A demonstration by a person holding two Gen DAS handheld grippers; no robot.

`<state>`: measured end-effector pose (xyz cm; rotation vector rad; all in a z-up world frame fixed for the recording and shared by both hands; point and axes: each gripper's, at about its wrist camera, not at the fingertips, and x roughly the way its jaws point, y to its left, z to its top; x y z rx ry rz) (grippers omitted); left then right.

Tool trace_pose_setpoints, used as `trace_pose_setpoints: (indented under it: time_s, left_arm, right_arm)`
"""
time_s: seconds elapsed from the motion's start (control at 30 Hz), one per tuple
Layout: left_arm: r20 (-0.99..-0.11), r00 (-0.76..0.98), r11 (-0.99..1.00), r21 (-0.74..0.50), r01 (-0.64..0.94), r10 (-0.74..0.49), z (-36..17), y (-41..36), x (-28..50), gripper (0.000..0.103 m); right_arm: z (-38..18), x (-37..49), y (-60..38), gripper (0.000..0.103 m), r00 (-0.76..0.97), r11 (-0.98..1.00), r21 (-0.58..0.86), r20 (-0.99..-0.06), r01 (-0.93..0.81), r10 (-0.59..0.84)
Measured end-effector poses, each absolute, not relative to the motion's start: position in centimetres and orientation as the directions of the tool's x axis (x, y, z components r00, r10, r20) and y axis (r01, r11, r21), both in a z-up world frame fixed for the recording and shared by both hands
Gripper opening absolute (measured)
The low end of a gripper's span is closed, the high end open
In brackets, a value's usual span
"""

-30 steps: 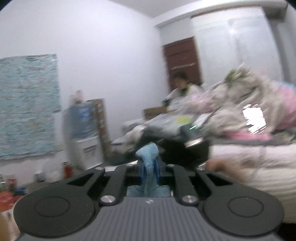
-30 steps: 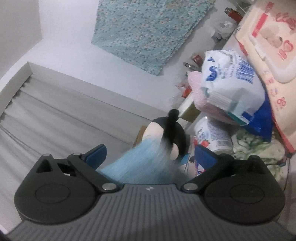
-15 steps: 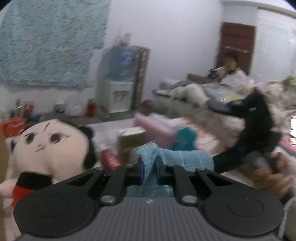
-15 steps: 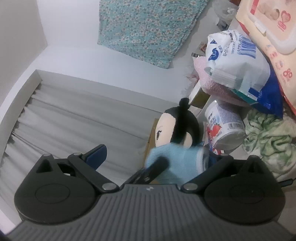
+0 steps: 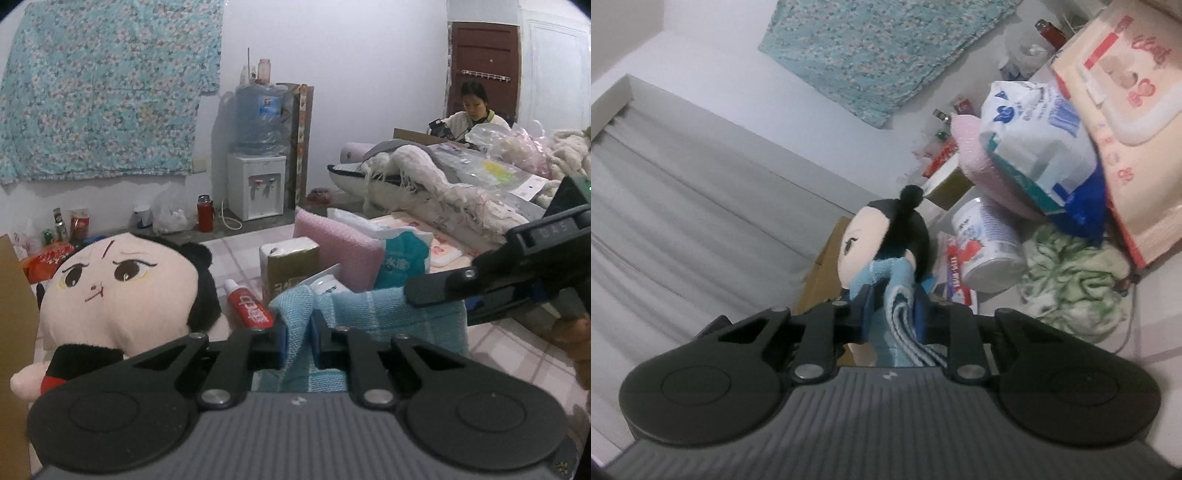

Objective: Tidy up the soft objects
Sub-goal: 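Grasp the towel with the right tool while the left tool releases it, then grasp the blue-and-white medicine box with the left tool while the right holds the towel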

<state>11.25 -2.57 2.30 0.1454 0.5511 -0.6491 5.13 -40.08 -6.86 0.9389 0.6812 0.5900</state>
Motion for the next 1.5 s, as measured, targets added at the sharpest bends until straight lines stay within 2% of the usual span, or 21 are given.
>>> trace_pose_setpoints:
  time_s: [0.17, 0.3, 0.37, 0.4, 0.43, 0.5, 0.57, 0.63, 0.7, 0.8, 0.9, 0.97, 1.0, 1.03, 1.07, 1.1, 1.13, 1.27, 1.4, 1.47, 1.5]
  left_arm:
    - [-0.543, 0.651, 0.799, -0.063, 0.598, -0.531, 1.8, -2.1, 11.7, 0.014]
    - [-0.544, 0.650, 0.791, -0.043, 0.610, -0.531, 1.4, -2.3, 11.7, 0.014]
    - [-0.542, 0.647, 0.789, -0.051, 0.612, -0.537, 1.4, -2.3, 11.7, 0.014]
    - [-0.539, 0.647, 0.789, -0.055, 0.612, -0.539, 1.4, -2.2, 11.6, 0.014]
    - [-0.537, 0.648, 0.789, -0.058, 0.611, -0.541, 1.5, -2.1, 11.6, 0.015]
    - [-0.534, 0.646, 0.789, -0.065, 0.611, -0.545, 1.6, -1.9, 11.7, 0.019]
    - [-0.532, 0.649, 0.792, -0.068, 0.607, -0.543, 1.6, -1.8, 11.7, 0.029]
    - [-0.528, 0.653, 0.794, -0.070, 0.604, -0.544, 1.8, -1.7, 11.7, 0.046]
    - [-0.519, 0.658, 0.793, -0.066, 0.606, -0.546, 2.1, -1.3, 11.6, 0.050]
    - [-0.513, 0.686, 0.815, -0.048, 0.577, -0.516, 3.3, 0.0, 11.0, 0.051]
    - [-0.618, 0.686, 0.871, 0.002, 0.491, -0.385, 4.1, 1.4, 10.6, 0.053]
    - [-0.656, 0.666, 0.889, -0.017, 0.458, -0.355, 4.1, 2.4, 10.3, 0.054]
    - [-0.668, 0.643, 0.882, -0.046, 0.468, -0.376, 4.0, 2.8, 10.2, 0.054]
    - [-0.675, 0.622, 0.875, -0.074, 0.479, -0.397, 4.0, 3.0, 9.9, 0.056]
    - [-0.679, 0.613, 0.872, -0.080, 0.484, -0.403, 4.0, 3.1, 9.7, 0.056]
    - [-0.686, 0.605, 0.868, -0.080, 0.490, -0.405, 4.0, 3.0, 9.5, 0.056]
    - [-0.691, 0.597, 0.863, -0.078, 0.500, -0.408, 3.9, 2.9, 9.2, 0.056]
    - [-0.714, 0.554, 0.848, -0.108, 0.518, -0.429, 3.5, 2.9, 8.0, 0.059]
    - [-0.740, 0.536, 0.861, -0.114, 0.495, -0.407, 2.1, 2.6, 8.0, 0.070]
    - [-0.763, 0.523, 0.878, -0.119, 0.464, -0.380, 1.1, 2.5, 8.6, 0.070]
    - [-0.769, 0.522, 0.883, -0.115, 0.455, -0.369, 0.8, 2.5, 8.7, 0.074]
  right_arm:
    - [-8.0, 5.1, -40.9, 0.025, 0.643, 0.472, 0.877, -0.312, -0.087, 0.699]
    - [-8.9, 5.7, -40.4, 0.043, 0.634, 0.443, 0.893, -0.301, -0.074, 0.712]
    - [-8.5, 5.4, -40.0, 0.031, 0.660, 0.475, 0.874, -0.299, -0.100, 0.689]
    - [-8.1, 5.2, -39.6, 0.016, 0.665, 0.503, 0.856, -0.308, -0.119, 0.681]
    - [-7.5, 5.0, -39.1, 0.008, 0.670, 0.537, 0.832, -0.321, -0.137, 0.669]
    - [-6.8, 4.5, -38.7, 0.007, 0.699, 0.591, 0.797, -0.351, -0.127, 0.623]
    - [-6.6, 4.3, -38.6, 0.007, 0.714, 0.648, 0.758, -0.415, -0.072, 0.564]
    - [-6.9, 4.4, -39.0, 0.007, 0.693, 0.658, 0.753, -0.468, -0.012, 0.548]
    - [-6.9, 4.1, -39.6, 0.007, 0.691, 0.662, 0.749, -0.485, 0.012, 0.537]
    - [-5.8, 3.5, -40.2, 0.007, 0.719, 0.678, 0.735, -0.474, 0.005, 0.508]
    - [-5.2, 3.0, -40.6, 0.007, 0.722, 0.684, 0.729, -0.460, -0.026, 0.517]
    - [-5.9, 3.0, -41.0, 0.011, 0.717, 0.668, 0.744, -0.457, -0.017, 0.527]
    - [-6.0, 3.0, -41.2, 0.017, 0.707, 0.654, 0.756, -0.450, -0.023, 0.545]
    - [-6.1, 3.3, -40.9, 0.028, 0.700, 0.639, 0.769, -0.444, -0.024, 0.560]
    - [-6.2, 3.4, -40.7, 0.034, 0.695, 0.635, 0.772, -0.440, -0.032, 0.569]
    - [-6.1, 3.4, -40.4, 0.048, 0.688, 0.642, 0.766, -0.442, -0.045, 0.576]
    - [-6.0, 3.5, -40.0, 0.056, 0.683, 0.658, 0.752, -0.454, -0.051, 0.572]
    - [-6.6, 4.1, -38.4, 0.057, 0.658, 0.707, 0.706, -0.511, -0.046, 0.553]
    - [-7.3, 4.6, -36.7, 0.056, 0.652, 0.770, 0.637, -0.570, -0.034, 0.500]
    - [-7.3, 4.5, -35.9, 0.051, 0.667, 0.797, 0.604, -0.581, -0.030, 0.466]
    - [-7.3, 4.3, -35.5, 0.041, 0.677, 0.809, 0.587, -0.584, -0.029, 0.448]
